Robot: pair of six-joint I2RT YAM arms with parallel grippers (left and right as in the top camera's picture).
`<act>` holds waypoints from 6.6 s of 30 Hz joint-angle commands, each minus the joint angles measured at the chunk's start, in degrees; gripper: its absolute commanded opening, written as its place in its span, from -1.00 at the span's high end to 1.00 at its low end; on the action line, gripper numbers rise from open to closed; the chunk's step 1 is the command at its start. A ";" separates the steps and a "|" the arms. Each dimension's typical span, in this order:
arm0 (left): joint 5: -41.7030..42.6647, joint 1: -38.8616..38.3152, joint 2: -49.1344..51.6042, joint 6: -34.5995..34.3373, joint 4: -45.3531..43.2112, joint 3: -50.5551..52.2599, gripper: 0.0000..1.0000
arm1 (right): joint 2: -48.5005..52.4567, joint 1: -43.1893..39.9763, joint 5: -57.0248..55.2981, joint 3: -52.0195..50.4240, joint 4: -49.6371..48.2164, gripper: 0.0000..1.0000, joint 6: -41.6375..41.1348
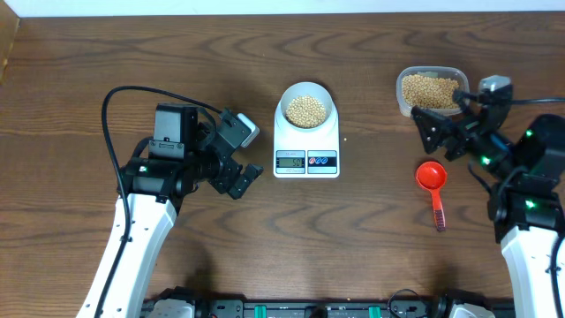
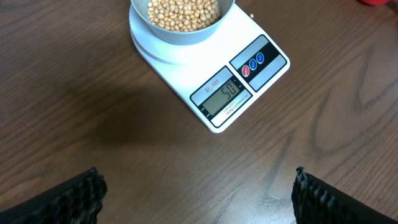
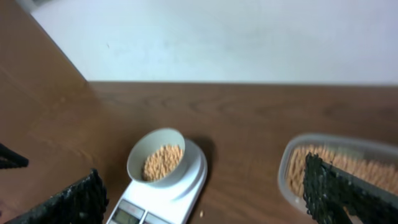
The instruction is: Scoop item into bowl and weigh 50g on scale
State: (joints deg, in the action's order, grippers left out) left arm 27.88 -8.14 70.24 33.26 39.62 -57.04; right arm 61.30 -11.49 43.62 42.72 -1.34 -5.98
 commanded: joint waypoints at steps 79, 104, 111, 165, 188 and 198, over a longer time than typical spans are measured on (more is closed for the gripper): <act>-0.50 0.09 -0.26 0.57 0.00 -1.27 -0.96 | -32.15 -5.84 -4.35 0.98 33.46 -0.98 16.79; -0.50 0.09 -0.26 0.57 0.00 -1.27 -0.96 | -32.17 -5.79 -6.69 -0.17 41.40 -0.98 16.81; -0.50 0.09 -0.26 0.59 0.00 -1.27 -0.96 | -32.22 -2.40 -8.15 -0.20 40.46 -0.99 16.79; -0.50 0.09 -0.26 0.57 0.00 -1.27 -0.96 | -61.02 9.35 -24.87 -27.43 11.96 -0.98 16.79; -0.50 0.09 -0.26 0.57 0.00 -1.27 -0.96 | -61.02 9.94 -25.70 -42.40 -8.35 -0.98 16.72; -0.50 0.09 -0.26 0.57 0.00 -1.27 -0.96 | -61.02 11.17 -25.68 -42.40 -5.27 -0.99 14.19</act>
State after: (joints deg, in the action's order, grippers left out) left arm 27.88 -8.14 70.24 33.28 39.62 -57.04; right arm 0.62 -1.08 18.39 0.38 -8.27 9.85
